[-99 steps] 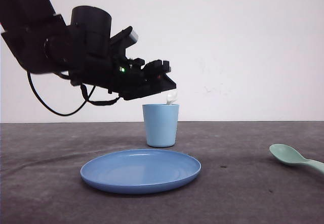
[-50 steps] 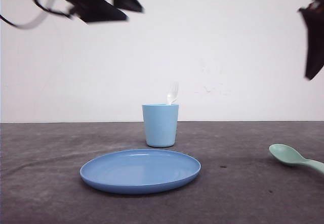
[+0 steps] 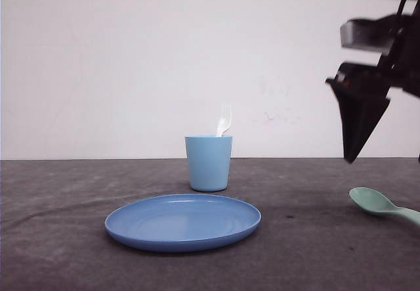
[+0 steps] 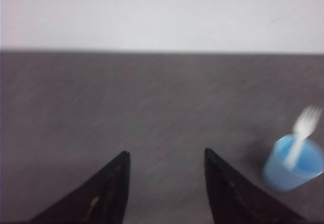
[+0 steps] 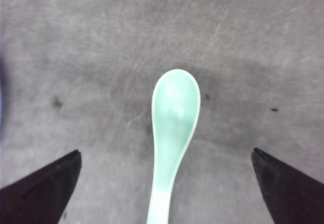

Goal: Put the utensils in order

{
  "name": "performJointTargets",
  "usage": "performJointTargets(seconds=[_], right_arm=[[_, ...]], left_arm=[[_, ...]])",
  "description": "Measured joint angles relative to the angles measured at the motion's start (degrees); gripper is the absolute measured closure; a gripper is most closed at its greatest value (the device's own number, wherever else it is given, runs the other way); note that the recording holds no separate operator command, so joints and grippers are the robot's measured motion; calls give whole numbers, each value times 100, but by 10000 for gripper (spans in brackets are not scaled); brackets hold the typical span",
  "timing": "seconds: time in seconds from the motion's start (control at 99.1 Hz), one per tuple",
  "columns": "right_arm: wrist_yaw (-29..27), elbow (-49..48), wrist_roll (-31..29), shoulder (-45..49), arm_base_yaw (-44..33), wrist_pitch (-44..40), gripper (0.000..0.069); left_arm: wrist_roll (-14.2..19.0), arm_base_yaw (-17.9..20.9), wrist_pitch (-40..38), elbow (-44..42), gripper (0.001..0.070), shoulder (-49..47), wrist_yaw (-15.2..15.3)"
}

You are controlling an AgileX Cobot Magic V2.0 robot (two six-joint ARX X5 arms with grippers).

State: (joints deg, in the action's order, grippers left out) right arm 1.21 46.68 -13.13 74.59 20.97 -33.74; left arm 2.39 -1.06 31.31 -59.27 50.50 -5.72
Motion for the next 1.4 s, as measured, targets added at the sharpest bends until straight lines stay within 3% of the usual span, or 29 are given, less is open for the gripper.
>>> performJointTargets(seconds=[0.121, 0.484, 0.676, 0.847, 0.958, 1.402], right_arm=[[-2, 0, -46, 297, 0, 201, 12], [-127, 0, -63, 935, 116, 785, 22], [-155, 0, -63, 1130, 199, 916, 142], [-271, 0, -59, 1185, 221, 931, 179], [-278, 0, -55, 1246, 221, 938, 237], [-291, 0, -20, 1342, 223, 951, 546]], left_arm=[[-57, 291, 417, 282, 433, -363, -2], [-92, 319, 667, 1644, 433, -1187, -42], [-90, 319, 621, 1683, 433, -1233, -42], [-90, 319, 599, 1683, 433, -1233, -42], [-90, 319, 575, 1683, 433, -1233, -42], [-90, 319, 575, 1683, 433, -1231, -42]])
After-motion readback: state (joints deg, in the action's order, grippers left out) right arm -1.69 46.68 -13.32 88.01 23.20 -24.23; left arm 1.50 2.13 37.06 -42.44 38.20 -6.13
